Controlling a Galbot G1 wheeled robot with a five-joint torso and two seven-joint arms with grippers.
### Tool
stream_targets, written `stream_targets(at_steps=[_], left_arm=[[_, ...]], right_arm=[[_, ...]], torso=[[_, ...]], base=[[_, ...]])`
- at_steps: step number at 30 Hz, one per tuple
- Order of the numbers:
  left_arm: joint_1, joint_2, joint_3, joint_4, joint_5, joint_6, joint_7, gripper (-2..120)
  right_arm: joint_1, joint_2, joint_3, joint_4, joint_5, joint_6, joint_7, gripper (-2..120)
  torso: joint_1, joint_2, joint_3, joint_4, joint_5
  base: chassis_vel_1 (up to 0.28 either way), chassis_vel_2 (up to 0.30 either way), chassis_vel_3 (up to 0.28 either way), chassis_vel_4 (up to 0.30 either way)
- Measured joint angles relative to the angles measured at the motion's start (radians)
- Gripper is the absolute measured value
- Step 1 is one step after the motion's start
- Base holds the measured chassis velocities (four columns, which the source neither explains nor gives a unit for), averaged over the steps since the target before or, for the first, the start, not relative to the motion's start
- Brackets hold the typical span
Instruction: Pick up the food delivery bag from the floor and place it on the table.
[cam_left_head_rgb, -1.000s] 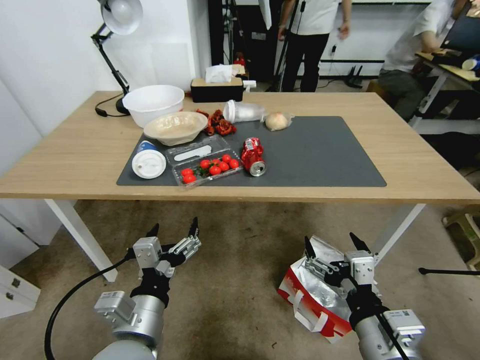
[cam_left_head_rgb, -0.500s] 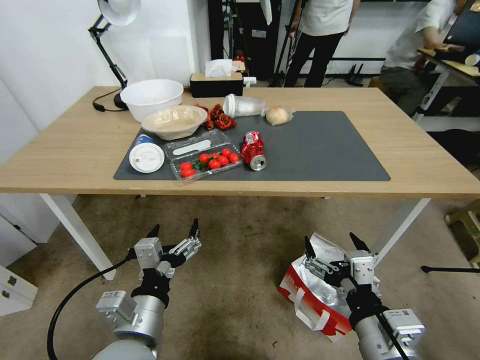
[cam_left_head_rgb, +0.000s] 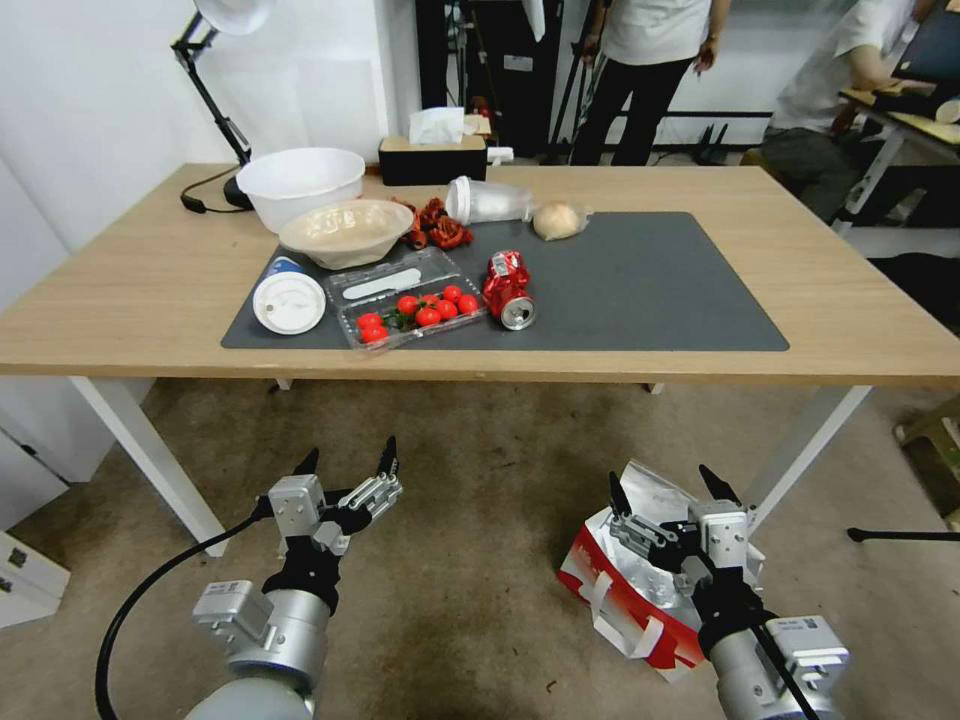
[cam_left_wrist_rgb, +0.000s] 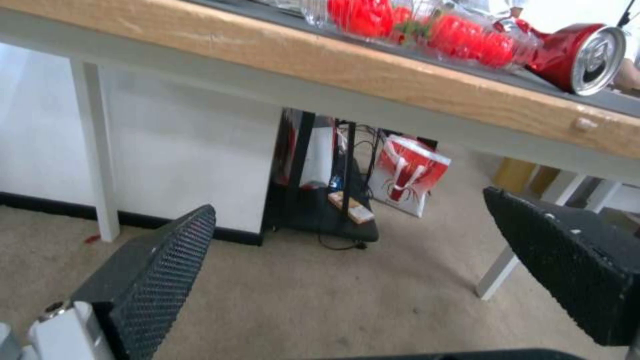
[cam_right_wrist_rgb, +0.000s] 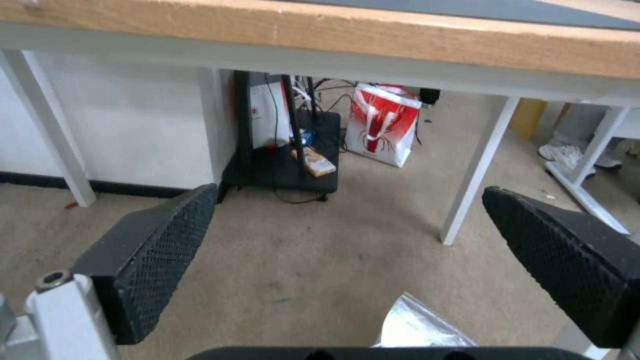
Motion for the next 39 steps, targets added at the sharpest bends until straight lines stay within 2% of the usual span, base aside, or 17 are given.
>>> stream_targets(at_steps=[13, 18, 30, 39], left_arm=[[-0.011, 0.002, 0.004, 0.005, -0.010, 0.009, -0.001, 100], [-0.012, 0.003, 0.004, 0.008, -0.010, 0.009, -0.001, 100], [-0.021, 0.007, 0.006, 0.016, -0.015, 0.009, 0.000, 100], [-0.022, 0.007, 0.003, 0.019, -0.015, 0.009, 0.001, 100]], right_arm=[[0.006, 0.000, -0.001, -0.011, -0.001, -0.002, -0.001, 100], [0.006, 0.000, -0.001, -0.012, -0.002, -0.002, -0.001, 100], [0.006, 0.000, -0.001, -0.017, -0.007, -0.002, -0.002, 100], [0.005, 0.000, -0.001, -0.018, -0.007, -0.002, -0.002, 100]], torso=[[-0.022, -0.055, -0.033, 0.0000, 0.0001], [-0.025, -0.064, -0.038, 0.0000, 0.0001], [-0.050, -0.129, -0.079, 0.0000, 0.0000], [-0.062, -0.162, -0.100, 0.0000, 0.0000]], base=[[0.000, 0.000, 0.000, 0.000], [0.000, 0.000, 0.000, 0.000], [0.000, 0.000, 0.000, 0.000], [0.000, 0.000, 0.000, 0.000]])
